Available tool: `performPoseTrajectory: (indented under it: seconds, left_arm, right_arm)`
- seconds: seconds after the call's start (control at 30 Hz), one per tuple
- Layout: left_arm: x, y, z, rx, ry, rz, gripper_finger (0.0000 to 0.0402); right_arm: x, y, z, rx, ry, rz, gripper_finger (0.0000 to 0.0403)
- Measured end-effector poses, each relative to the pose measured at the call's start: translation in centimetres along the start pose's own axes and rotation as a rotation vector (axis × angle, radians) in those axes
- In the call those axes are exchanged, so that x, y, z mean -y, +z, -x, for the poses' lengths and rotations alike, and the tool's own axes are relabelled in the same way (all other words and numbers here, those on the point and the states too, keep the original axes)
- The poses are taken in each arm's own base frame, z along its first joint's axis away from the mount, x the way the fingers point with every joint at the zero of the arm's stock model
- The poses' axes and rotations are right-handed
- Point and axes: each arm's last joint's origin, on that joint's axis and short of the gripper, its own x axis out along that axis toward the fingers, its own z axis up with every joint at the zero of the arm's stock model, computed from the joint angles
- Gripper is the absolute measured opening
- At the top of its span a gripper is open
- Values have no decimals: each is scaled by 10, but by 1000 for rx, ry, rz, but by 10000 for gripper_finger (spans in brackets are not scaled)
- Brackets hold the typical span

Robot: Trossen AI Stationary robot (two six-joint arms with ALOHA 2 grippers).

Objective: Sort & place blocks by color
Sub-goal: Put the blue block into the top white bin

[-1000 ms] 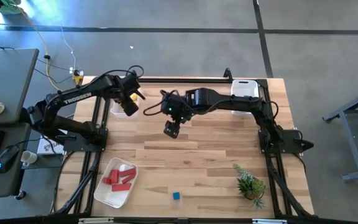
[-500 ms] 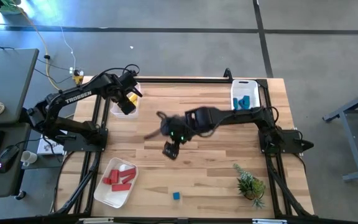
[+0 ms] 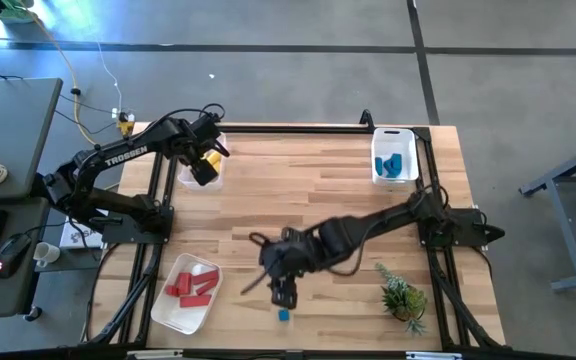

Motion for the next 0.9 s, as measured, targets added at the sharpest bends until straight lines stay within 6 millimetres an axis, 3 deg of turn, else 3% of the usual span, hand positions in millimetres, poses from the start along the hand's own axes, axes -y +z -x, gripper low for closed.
performPoseTrajectory:
  seconds: [0.3,0.53,0.9]
  left_arm:
    - [9,-7,12,51,-205,-18,201]
    - [17,-15,25,112,-221,-41,201]
    - [26,-20,33,155,-234,-93,202]
  right_arm:
    - [-28,-24,-36,-73,9,111,248]
    - [-37,-36,-58,-118,6,160,248]
    - [-47,-63,-114,-207,-14,277,248]
